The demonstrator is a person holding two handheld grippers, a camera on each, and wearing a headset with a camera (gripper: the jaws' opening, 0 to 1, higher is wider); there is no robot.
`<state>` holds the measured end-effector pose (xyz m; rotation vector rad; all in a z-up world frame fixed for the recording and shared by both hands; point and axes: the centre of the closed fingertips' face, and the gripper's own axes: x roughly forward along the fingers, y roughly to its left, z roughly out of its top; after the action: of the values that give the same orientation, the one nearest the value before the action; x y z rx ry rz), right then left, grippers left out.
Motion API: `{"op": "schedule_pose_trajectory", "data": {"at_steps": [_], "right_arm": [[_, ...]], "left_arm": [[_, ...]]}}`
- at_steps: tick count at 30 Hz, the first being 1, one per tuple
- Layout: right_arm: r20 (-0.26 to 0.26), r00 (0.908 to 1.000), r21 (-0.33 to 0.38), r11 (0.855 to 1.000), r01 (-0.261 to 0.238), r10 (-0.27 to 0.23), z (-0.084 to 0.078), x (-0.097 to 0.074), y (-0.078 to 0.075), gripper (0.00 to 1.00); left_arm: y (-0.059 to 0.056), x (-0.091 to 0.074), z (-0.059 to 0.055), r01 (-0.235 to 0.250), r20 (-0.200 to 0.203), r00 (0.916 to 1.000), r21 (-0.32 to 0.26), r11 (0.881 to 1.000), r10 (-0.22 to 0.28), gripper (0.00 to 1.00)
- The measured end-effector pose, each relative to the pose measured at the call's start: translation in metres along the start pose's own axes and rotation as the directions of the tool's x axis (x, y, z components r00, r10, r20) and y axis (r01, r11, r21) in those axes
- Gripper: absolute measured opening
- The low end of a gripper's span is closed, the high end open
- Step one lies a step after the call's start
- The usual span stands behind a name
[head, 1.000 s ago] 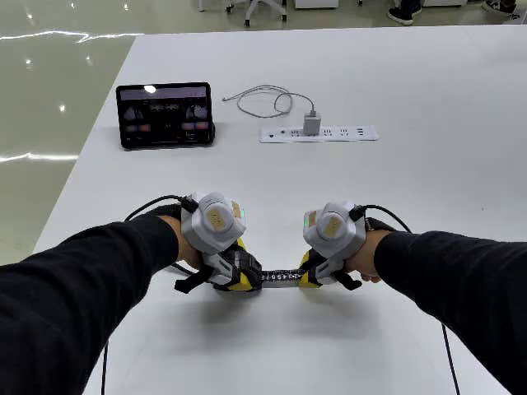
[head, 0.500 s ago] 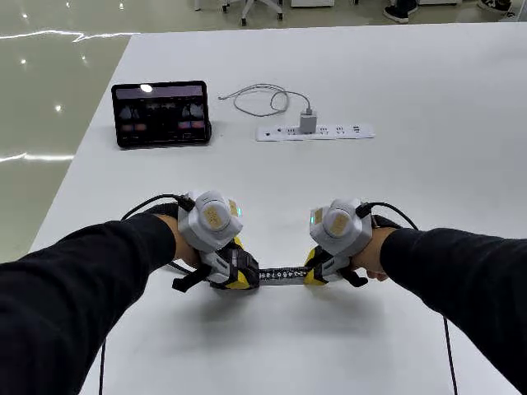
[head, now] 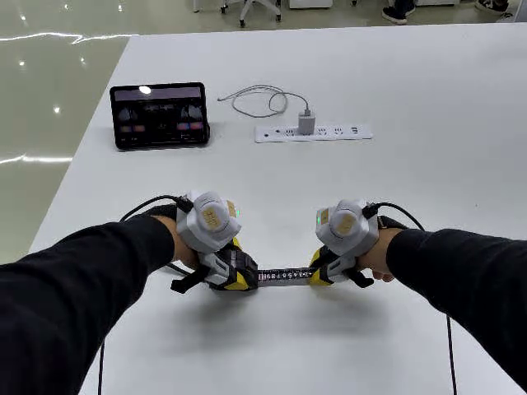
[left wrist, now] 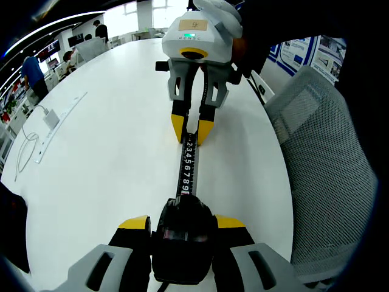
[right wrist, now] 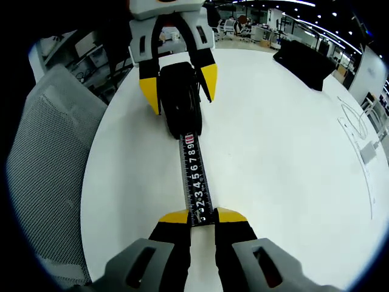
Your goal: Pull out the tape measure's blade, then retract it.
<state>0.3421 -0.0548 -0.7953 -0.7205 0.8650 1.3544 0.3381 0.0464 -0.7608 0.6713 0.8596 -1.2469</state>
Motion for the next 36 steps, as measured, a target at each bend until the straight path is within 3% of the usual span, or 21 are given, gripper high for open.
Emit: {"op": "schedule_pose_trajectory", "data": {"at_steps": [36], "right_arm": [[-0.013, 0.9998, 0.015, 1.0, 0.016, -0.016, -0.023, -0.013, -0.004, 0.09]], "left_arm": [[0.0, -0.001, -0.001, -0.007, -0.004, 1.0, -0.004, 1.0, 0.007, 0.35]]}}
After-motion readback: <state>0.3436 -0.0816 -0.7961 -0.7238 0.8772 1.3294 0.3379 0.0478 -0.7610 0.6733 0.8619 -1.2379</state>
